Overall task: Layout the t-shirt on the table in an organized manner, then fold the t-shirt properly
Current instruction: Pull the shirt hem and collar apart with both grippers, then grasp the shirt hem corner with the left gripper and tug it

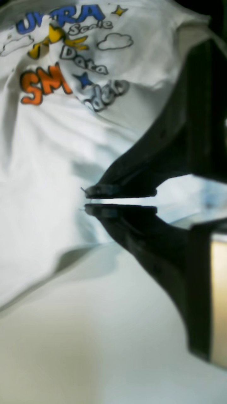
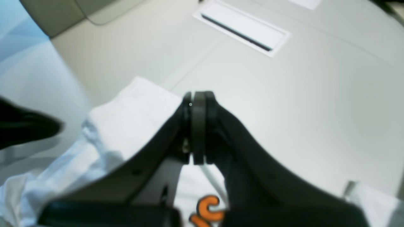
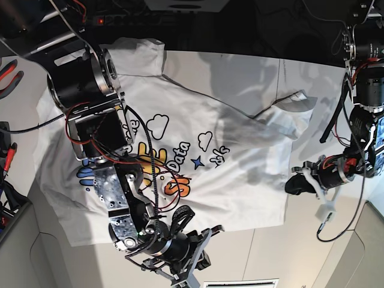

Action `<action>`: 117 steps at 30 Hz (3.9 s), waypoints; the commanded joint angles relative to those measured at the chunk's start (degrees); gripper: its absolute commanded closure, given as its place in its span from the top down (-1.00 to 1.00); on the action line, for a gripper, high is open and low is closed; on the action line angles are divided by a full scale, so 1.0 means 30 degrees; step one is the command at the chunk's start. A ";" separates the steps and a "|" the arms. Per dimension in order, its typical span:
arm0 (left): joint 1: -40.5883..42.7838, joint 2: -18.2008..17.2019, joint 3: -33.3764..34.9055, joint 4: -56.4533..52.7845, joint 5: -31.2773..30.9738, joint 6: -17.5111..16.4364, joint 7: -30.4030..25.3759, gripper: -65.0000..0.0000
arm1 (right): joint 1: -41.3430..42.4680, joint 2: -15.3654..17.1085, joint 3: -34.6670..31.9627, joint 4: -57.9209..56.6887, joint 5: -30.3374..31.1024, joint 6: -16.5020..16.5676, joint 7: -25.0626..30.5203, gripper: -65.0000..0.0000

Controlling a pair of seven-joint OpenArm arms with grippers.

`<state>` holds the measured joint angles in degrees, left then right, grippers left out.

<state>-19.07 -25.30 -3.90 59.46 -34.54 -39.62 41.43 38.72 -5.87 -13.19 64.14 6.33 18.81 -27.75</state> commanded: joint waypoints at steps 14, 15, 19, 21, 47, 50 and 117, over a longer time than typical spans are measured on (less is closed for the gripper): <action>-0.6849 0.2579 0.9413 -0.6710 0.5785 0.4233 -0.2433 -1.00 | -0.6652 0.1909 0.2186 0.5537 0.2353 0.0408 -0.8808 -1.00; -0.7045 0.2732 0.9559 -0.7206 0.6076 0.4299 -0.2674 -1.00 | -0.7147 0.2331 0.2186 0.5552 0.2637 0.0532 -0.8874 -1.00; -0.7242 0.3060 0.9581 -0.9049 0.8918 0.4299 -0.3701 -1.00 | -0.8823 0.3803 0.2186 0.5566 0.3497 0.0816 -0.9530 -1.00; -0.7249 0.3016 0.9581 -1.0047 1.0069 0.5231 -0.4575 -1.00 | -0.9602 0.4488 0.2186 0.5566 0.3614 0.0823 -0.9639 -1.00; -0.8225 -0.0576 0.9544 -0.5668 0.7191 0.8459 -0.5850 -0.52 | -0.8808 0.6084 0.4714 0.5566 0.3024 0.0809 -0.7235 -0.20; -0.7162 -0.1617 0.9537 -0.4269 0.5880 0.7395 -0.5697 -0.52 | -0.8080 0.6091 0.6637 0.5566 0.3067 0.0925 -0.7242 -0.20; 0.1756 0.1020 -0.1960 0.2317 -0.1122 -0.0128 -0.1005 -0.11 | -1.6619 0.6856 1.9336 0.2841 1.4950 0.4736 -0.8801 -0.03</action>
<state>-12.56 -21.30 -9.45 65.36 -36.71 -39.44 39.44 -11.27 13.76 44.56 71.79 50.81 33.06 -54.48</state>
